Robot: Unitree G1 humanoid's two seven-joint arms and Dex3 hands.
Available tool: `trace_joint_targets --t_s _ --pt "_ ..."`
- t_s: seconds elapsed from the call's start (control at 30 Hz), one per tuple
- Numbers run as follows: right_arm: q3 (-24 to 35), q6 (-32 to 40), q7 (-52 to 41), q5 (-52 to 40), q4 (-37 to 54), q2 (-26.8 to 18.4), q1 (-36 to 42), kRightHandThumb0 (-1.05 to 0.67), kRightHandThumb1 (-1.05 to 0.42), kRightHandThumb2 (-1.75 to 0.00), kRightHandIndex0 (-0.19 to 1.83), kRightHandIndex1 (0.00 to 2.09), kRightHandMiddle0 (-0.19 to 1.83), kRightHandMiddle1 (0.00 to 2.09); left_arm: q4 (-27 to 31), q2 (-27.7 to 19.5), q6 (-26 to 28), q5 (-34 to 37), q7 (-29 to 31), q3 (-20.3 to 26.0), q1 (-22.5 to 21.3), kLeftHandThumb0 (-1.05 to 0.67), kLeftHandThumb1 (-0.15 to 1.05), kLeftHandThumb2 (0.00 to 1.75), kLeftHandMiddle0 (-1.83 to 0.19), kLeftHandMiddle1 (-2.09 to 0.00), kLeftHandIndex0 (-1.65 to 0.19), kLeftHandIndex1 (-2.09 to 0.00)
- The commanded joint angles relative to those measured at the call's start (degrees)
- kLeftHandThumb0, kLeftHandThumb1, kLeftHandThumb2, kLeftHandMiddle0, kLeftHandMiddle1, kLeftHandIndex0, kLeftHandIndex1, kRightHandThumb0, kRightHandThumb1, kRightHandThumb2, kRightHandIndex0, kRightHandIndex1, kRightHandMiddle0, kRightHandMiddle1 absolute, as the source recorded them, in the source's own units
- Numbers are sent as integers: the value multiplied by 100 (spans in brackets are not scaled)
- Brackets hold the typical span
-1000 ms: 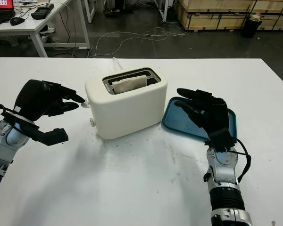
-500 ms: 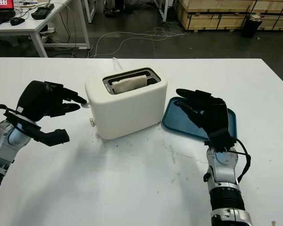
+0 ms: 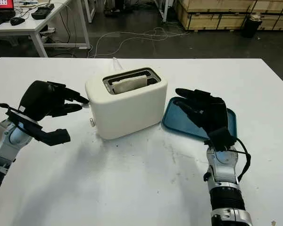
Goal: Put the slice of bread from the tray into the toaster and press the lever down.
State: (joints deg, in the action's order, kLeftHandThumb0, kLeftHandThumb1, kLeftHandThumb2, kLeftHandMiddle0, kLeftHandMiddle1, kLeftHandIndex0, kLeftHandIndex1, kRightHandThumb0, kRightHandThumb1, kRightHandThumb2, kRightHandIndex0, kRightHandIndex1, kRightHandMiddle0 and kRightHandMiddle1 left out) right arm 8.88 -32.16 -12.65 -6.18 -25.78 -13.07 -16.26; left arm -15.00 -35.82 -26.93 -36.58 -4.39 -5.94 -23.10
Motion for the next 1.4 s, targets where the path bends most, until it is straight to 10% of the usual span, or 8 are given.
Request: trace_joint_targets --t_s 0.0,1.37 --pt "30 14 -17 -48 61 -24 -9 -48 -92 0 108 26 108 0 -121 -101 -49 -27 90 -90 -119 -24 84 0 -95 -154 -124 -9" --pt "94 97 -44 -14 103 -32 9 -49 -92 0 110 17 107 0 -792 -631 -791 -651 973 -1203 -1538 -36 75 0 -107 -141 -141 -12"
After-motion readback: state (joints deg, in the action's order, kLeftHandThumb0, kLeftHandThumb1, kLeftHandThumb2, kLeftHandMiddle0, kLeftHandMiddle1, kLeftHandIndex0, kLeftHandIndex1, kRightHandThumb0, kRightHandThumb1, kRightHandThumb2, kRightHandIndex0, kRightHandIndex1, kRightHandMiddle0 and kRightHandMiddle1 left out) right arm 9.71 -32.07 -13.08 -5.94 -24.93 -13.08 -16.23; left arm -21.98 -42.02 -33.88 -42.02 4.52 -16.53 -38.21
